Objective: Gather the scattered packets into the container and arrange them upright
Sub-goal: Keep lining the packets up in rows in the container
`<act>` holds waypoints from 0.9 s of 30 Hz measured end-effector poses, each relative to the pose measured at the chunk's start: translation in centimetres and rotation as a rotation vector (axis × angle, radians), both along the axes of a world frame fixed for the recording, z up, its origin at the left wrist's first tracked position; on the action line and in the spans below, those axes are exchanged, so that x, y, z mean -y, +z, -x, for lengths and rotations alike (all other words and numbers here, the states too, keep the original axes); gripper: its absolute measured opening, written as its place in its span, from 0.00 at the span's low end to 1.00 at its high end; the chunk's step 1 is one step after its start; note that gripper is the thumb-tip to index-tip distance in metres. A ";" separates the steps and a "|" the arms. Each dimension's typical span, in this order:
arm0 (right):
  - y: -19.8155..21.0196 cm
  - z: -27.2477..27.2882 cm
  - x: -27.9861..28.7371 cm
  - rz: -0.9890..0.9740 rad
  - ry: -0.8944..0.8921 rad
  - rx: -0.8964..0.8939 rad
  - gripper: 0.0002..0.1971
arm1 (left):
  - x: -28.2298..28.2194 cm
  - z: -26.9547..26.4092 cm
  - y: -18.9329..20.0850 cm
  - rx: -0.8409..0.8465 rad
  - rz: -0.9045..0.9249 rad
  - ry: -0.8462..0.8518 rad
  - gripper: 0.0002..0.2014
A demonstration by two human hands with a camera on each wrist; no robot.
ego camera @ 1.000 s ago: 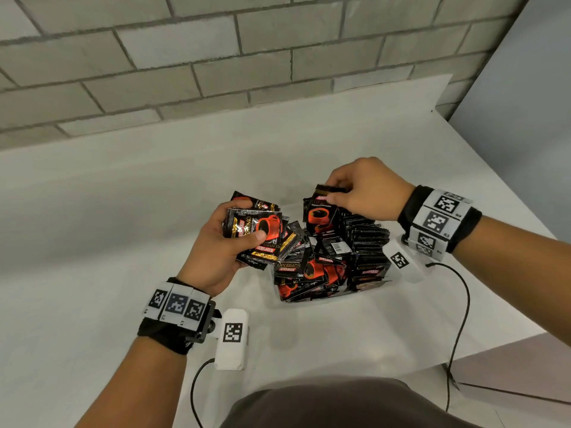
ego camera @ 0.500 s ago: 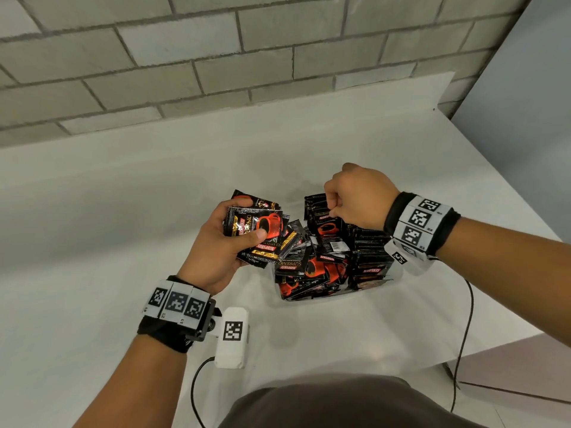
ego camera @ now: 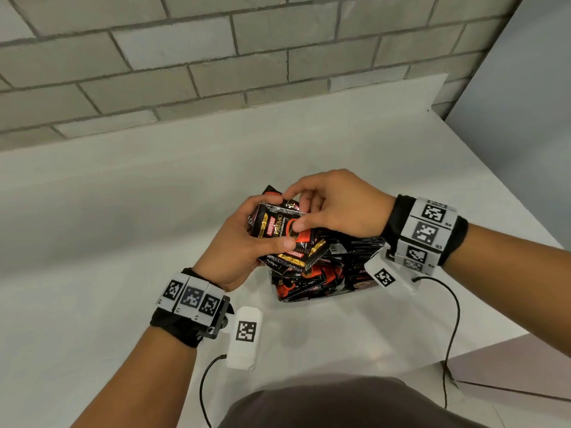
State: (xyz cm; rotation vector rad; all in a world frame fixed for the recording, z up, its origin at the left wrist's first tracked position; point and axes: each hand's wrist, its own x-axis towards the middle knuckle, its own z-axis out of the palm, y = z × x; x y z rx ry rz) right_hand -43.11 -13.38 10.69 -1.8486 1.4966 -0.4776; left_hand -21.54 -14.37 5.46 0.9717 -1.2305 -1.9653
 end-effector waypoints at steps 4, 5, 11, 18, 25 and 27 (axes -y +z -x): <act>0.1 0.6 -0.2 -0.076 -0.069 0.055 0.09 | -0.1 -0.3 -0.3 0.008 -0.026 -0.008 0.41; 0.1 0.7 -0.3 -0.089 -0.076 0.077 0.09 | -0.2 -0.4 -0.4 0.012 -0.026 -0.003 0.42; -0.2 -0.1 -0.5 0.008 -0.092 0.043 0.20 | 0.0 -0.1 -0.1 0.016 0.033 0.000 0.45; -0.1 0.6 0.5 0.057 -0.085 -0.083 0.12 | 0.0 -0.3 -0.1 0.034 0.057 0.030 0.52; 0.3 3.2 0.6 0.181 -0.358 -0.043 0.05 | 1.0 -2.8 -0.4 0.031 0.005 0.177 0.47; 0.5 3.5 0.5 0.144 -0.358 -0.025 0.04 | 1.2 -3.2 -0.5 0.031 0.001 0.188 0.47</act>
